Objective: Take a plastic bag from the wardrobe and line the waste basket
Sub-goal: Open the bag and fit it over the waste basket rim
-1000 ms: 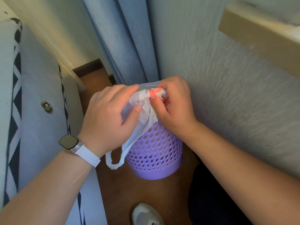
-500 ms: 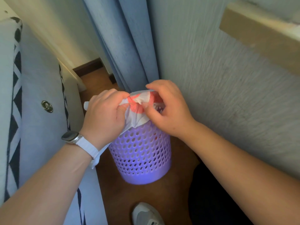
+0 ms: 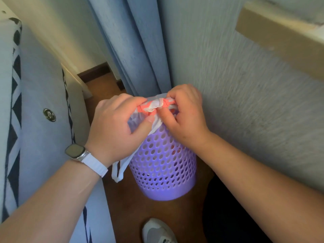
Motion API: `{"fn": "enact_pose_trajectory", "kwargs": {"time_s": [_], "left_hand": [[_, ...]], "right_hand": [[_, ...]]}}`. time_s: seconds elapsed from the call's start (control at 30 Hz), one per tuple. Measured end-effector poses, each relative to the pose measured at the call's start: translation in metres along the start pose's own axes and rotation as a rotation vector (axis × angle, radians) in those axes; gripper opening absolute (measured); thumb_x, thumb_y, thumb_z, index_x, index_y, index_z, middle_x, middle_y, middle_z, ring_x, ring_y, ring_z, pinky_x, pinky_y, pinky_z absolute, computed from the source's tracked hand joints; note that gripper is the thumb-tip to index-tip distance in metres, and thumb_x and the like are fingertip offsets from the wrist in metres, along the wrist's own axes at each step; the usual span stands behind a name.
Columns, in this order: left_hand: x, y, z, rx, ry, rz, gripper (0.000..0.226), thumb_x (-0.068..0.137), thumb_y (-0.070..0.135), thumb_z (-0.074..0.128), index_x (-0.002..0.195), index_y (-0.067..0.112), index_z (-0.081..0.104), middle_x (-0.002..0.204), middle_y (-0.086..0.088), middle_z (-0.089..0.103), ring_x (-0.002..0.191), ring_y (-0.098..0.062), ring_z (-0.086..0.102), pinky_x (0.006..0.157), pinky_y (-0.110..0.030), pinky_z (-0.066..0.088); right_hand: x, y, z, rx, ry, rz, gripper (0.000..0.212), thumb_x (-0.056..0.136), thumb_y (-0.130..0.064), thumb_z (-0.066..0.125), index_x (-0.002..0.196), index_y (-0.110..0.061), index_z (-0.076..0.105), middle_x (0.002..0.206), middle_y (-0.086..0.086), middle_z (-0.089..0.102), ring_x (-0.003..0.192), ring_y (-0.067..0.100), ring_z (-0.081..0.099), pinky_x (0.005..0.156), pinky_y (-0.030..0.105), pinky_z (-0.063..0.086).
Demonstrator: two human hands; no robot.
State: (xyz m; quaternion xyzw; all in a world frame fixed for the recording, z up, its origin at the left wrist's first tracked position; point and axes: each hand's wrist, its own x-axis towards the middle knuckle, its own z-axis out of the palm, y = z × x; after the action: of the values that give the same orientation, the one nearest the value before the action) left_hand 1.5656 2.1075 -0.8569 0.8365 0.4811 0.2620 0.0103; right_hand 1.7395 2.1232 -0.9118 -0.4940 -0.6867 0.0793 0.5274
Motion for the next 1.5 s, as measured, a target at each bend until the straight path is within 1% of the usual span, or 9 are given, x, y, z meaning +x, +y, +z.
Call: {"fn": "enact_pose_trajectory", "kwargs": {"time_s": [0.1,0.27,0.43,0.6,0.83,0.9,1.07,1.33,1.5], "left_hand": [[0.000,0.006,0.001,0.072,0.050,0.008,0.033,0.093,0.034,0.052,0.116,0.015,0.065,0.104,-0.003,0.069,0.096,-0.025,0.062,0.084,-0.041,0.041],[-0.001,-0.001,0.003,0.085,0.038,0.032,0.022,0.093,0.022,0.051,0.106,0.012,0.067,0.098,-0.004,0.068,0.093,-0.025,0.059,0.080,-0.035,0.034],[-0.001,-0.014,0.004,0.080,-0.001,-0.059,0.017,0.087,0.014,0.051,0.095,0.008,0.066,0.085,-0.004,0.062,0.082,-0.031,0.058,0.073,-0.034,0.031],[-0.001,-0.021,0.005,0.040,0.020,-0.088,0.015,0.086,0.011,0.050,0.091,0.008,0.064,0.083,0.003,0.056,0.079,-0.029,0.056,0.072,-0.036,0.034],[-0.002,-0.016,0.010,-0.038,0.064,-0.036,0.012,0.087,0.013,0.051,0.086,0.007,0.062,0.082,0.010,0.046,0.076,-0.015,0.046,0.071,-0.034,0.030],[-0.003,-0.015,0.008,-0.042,0.055,-0.014,0.015,0.089,0.017,0.051,0.088,0.008,0.063,0.082,0.009,0.050,0.075,-0.020,0.051,0.072,-0.037,0.034],[-0.002,-0.007,0.000,0.021,0.056,0.018,0.034,0.092,0.032,0.050,0.115,0.012,0.065,0.106,-0.004,0.067,0.099,-0.027,0.061,0.089,-0.050,0.042],[-0.003,-0.006,0.007,-0.055,-0.045,0.047,0.031,0.097,0.024,0.047,0.119,0.013,0.064,0.100,-0.004,0.063,0.087,-0.024,0.060,0.073,-0.044,0.050],[-0.004,-0.014,0.014,0.053,-0.132,-0.004,0.030,0.093,0.024,0.043,0.105,0.007,0.064,0.088,-0.008,0.059,0.076,-0.033,0.059,0.067,-0.044,0.048]], "right_hand": [[0.000,-0.008,0.003,-0.039,0.010,-0.028,0.028,0.087,-0.032,0.057,0.082,-0.005,0.061,0.080,0.011,0.057,0.078,0.030,0.054,0.085,0.039,0.033],[-0.002,-0.011,0.005,-0.023,-0.022,-0.025,0.023,0.087,-0.029,0.064,0.084,-0.006,0.062,0.080,0.009,0.058,0.081,0.030,0.055,0.087,0.042,0.037],[-0.003,-0.004,0.001,0.030,-0.151,-0.019,0.032,0.081,-0.030,0.069,0.105,-0.008,0.065,0.102,0.006,0.064,0.100,0.027,0.059,0.103,0.057,0.036],[-0.001,0.009,-0.003,0.077,-0.117,0.017,0.040,0.081,-0.025,0.071,0.113,-0.002,0.065,0.114,0.012,0.064,0.108,0.029,0.060,0.099,0.058,0.042],[0.000,0.009,-0.003,0.048,-0.035,-0.007,0.023,0.084,-0.026,0.061,0.091,-0.005,0.064,0.095,0.010,0.063,0.091,0.026,0.057,0.089,0.060,0.044],[-0.001,0.007,-0.004,0.010,-0.009,-0.008,0.021,0.084,-0.026,0.060,0.088,-0.005,0.062,0.091,0.011,0.062,0.088,0.026,0.055,0.089,0.059,0.043],[-0.002,-0.001,-0.002,-0.053,-0.013,0.006,0.017,0.080,-0.019,0.069,0.087,-0.005,0.063,0.090,0.012,0.062,0.088,0.031,0.058,0.093,0.055,0.040],[-0.009,-0.008,0.008,-0.116,-0.051,0.013,0.018,0.083,-0.023,0.070,0.088,-0.007,0.063,0.089,0.008,0.061,0.089,0.028,0.056,0.101,0.045,0.033],[-0.013,-0.005,0.012,-0.056,-0.135,-0.005,0.027,0.084,-0.034,0.062,0.098,-0.011,0.065,0.096,0.004,0.062,0.096,0.022,0.055,0.104,0.047,0.035]]}}
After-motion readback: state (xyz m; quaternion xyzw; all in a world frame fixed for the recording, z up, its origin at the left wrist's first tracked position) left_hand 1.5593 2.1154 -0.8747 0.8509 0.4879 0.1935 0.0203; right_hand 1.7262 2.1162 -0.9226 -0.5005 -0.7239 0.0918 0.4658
